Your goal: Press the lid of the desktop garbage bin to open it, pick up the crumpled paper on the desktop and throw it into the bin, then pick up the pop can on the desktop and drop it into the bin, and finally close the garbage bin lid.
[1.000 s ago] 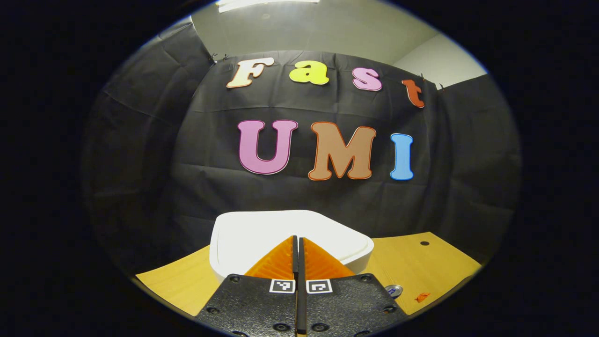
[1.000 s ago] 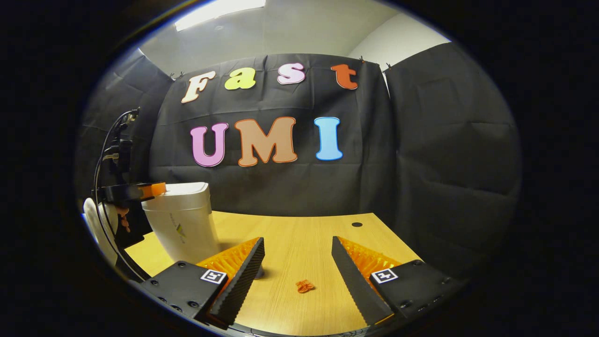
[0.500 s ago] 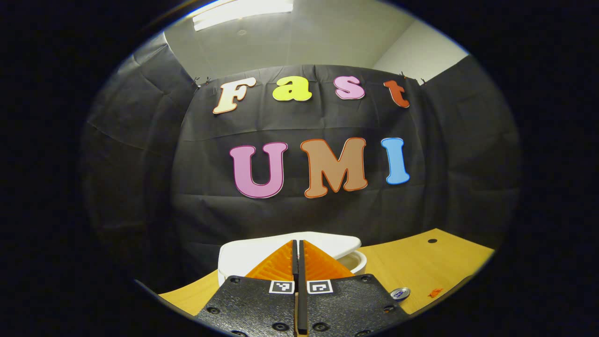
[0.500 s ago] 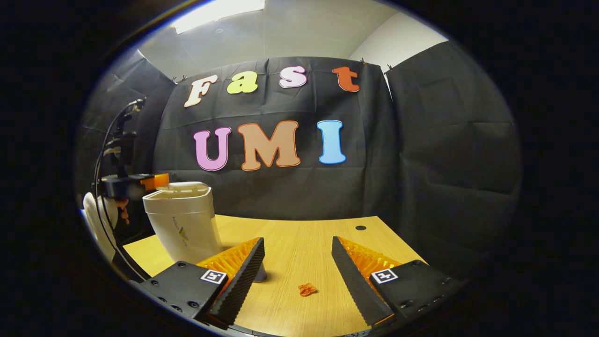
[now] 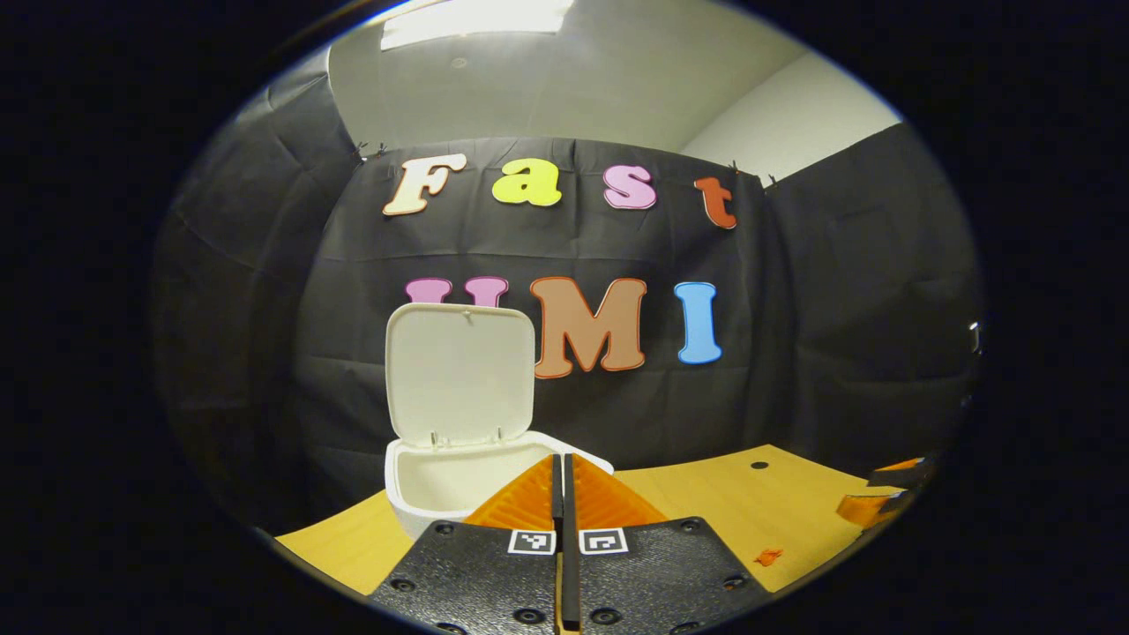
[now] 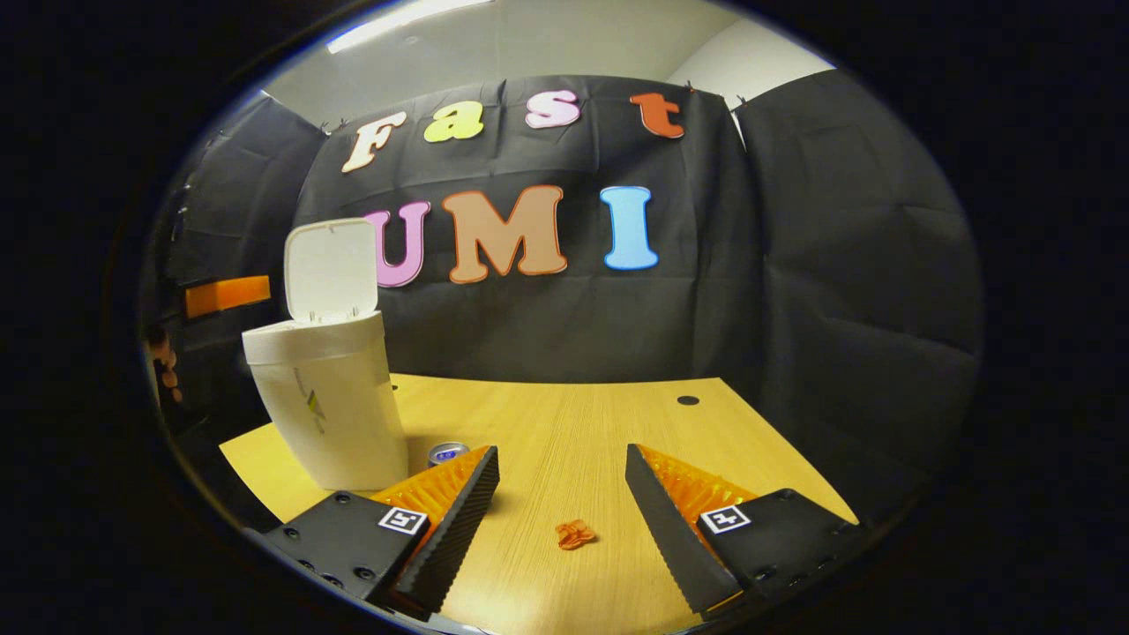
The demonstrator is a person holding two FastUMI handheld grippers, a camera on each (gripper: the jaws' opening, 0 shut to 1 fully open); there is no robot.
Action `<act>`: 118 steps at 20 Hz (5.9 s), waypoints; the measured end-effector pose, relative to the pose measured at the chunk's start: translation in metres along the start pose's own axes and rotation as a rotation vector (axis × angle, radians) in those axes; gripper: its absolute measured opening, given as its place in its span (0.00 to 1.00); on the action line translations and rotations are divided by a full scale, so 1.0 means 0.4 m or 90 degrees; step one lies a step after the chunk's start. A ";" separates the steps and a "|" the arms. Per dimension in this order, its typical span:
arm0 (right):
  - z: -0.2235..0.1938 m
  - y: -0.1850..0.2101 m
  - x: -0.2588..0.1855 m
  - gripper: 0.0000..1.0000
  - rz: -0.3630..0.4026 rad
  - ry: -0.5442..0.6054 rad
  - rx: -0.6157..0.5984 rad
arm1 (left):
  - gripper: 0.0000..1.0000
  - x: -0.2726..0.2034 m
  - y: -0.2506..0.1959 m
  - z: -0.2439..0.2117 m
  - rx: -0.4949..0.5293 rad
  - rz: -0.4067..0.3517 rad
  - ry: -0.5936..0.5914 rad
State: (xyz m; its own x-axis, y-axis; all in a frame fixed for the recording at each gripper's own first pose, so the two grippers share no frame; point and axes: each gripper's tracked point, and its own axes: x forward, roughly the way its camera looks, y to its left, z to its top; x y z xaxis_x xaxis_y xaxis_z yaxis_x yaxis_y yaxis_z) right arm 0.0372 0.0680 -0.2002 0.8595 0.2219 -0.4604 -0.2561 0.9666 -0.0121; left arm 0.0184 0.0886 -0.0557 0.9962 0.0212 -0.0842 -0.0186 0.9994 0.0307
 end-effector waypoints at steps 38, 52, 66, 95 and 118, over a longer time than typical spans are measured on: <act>-0.180 0.062 0.264 0.29 0.046 0.306 -0.018 | 0.93 -0.155 -0.022 -0.132 0.014 -0.014 0.041; 0.431 0.624 0.240 0.29 0.340 0.055 -0.004 | 0.93 -0.169 -0.034 -0.237 0.006 -0.033 0.105; 0.439 0.758 0.250 0.96 0.414 0.036 -0.037 | 0.95 -0.169 -0.029 -0.265 -0.026 0.005 0.121; 0.457 -0.048 0.106 0.96 0.088 -0.027 -0.023 | 0.96 0.190 -0.395 -0.664 -0.022 -0.111 0.286; 0.256 -0.002 0.025 0.96 0.103 0.033 0.041 | 0.77 0.210 -0.258 -0.097 -0.037 -0.122 0.167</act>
State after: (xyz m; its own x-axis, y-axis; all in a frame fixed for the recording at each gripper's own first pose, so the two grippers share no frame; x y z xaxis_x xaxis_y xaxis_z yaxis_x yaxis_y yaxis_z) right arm 0.0913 0.0828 -0.1142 0.7851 0.3705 -0.4963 -0.3590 0.9252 0.1228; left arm 0.1007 -0.0115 -0.1046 0.9263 -0.1686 -0.3370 0.1548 0.9856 -0.0676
